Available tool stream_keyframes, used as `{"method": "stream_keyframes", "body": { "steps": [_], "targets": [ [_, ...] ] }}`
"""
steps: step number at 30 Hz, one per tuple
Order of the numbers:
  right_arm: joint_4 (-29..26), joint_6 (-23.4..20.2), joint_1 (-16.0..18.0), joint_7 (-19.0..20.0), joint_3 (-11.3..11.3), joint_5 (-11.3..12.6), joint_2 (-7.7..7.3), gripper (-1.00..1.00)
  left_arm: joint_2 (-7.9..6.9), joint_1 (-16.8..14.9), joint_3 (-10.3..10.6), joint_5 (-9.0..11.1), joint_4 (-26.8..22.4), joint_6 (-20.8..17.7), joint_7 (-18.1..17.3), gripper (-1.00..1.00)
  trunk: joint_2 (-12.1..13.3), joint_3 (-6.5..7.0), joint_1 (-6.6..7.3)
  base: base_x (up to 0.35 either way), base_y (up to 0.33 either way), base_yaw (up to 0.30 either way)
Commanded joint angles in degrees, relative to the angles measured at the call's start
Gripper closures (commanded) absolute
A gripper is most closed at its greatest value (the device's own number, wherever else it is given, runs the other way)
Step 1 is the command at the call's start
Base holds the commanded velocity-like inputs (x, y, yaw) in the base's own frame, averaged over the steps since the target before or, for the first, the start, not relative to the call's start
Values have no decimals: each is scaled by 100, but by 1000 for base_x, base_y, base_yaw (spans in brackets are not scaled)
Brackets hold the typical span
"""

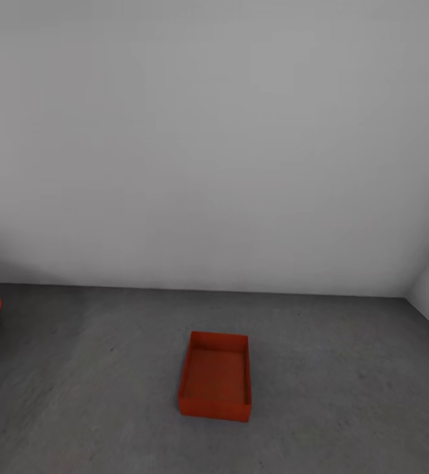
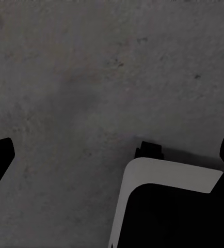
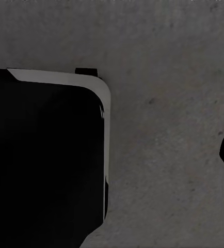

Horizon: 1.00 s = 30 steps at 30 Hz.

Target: Move the two storage containers from the living room to the garage. In the garage, place one container on the floor and stack the other container on top of it (either order is fine).

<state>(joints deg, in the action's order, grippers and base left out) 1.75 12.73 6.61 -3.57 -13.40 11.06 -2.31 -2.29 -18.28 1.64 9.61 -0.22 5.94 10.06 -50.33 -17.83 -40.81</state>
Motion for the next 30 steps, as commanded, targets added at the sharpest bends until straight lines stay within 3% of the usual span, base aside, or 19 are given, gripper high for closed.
{"method": "stream_keyframes", "body": {
  "steps": [1,30],
  "targets": [
    [19,35,7,-3,-49,50,2,-100,0,-5,20,48,5,21,5,-100,-5,3,-1,0,0,0],
    [19,70,11,-3,-46,54,-17,-100,0,-1,20,49,5,21,5,-100,-5,265,-1,0,0,0]
  ]
}}
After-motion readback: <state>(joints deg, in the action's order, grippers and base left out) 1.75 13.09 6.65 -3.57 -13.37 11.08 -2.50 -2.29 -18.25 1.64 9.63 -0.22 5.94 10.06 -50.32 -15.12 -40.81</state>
